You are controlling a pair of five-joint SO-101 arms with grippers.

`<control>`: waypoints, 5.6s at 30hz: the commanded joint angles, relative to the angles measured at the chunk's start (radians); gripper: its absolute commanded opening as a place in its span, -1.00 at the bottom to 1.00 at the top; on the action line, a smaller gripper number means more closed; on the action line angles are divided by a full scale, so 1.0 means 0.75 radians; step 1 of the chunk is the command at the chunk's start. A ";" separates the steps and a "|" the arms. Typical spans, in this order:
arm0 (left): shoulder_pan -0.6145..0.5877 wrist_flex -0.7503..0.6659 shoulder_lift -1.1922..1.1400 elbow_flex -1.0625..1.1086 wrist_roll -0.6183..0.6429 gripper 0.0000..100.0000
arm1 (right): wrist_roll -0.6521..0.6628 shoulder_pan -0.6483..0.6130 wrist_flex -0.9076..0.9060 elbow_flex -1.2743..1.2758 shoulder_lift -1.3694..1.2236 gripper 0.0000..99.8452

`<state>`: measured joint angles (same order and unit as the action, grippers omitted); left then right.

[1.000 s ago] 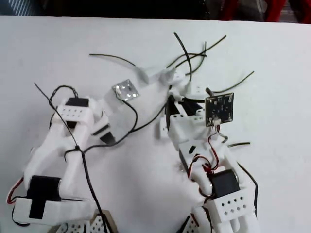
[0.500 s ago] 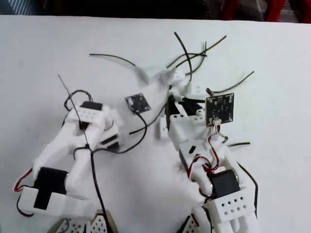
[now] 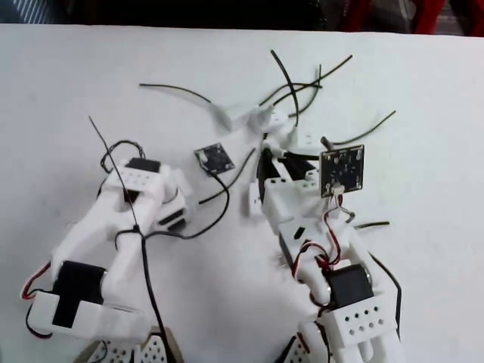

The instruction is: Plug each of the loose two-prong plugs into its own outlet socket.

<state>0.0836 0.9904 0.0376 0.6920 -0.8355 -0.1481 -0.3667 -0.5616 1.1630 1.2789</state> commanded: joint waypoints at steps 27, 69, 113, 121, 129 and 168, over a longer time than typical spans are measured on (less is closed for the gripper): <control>0.013 -0.078 0.693 0.503 -0.115 -0.55 | 0.006 0.017 0.030 0.002 0.024 -0.96; -0.171 -0.068 0.619 0.305 -0.039 -0.56 | 0.006 0.017 0.052 0.008 0.024 -0.96; 0.220 -0.018 0.054 -0.025 0.278 -0.71 | 0.006 0.017 0.050 0.008 0.024 -0.96; 0.183 -0.008 -0.185 -0.370 0.254 -0.70 | 0.006 0.017 0.050 0.008 0.024 -0.96; 0.136 0.072 -0.208 -0.468 0.307 -0.45 | 0.006 0.036 0.048 0.008 0.024 -0.96; -0.617 -0.348 1.282 0.845 0.632 -0.44 | 0.178 -0.467 0.021 -0.338 -0.913 -0.96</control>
<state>-0.3721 0.7541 0.9720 1.3241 -0.3721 -0.0284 -0.7027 -0.6306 0.9620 0.6483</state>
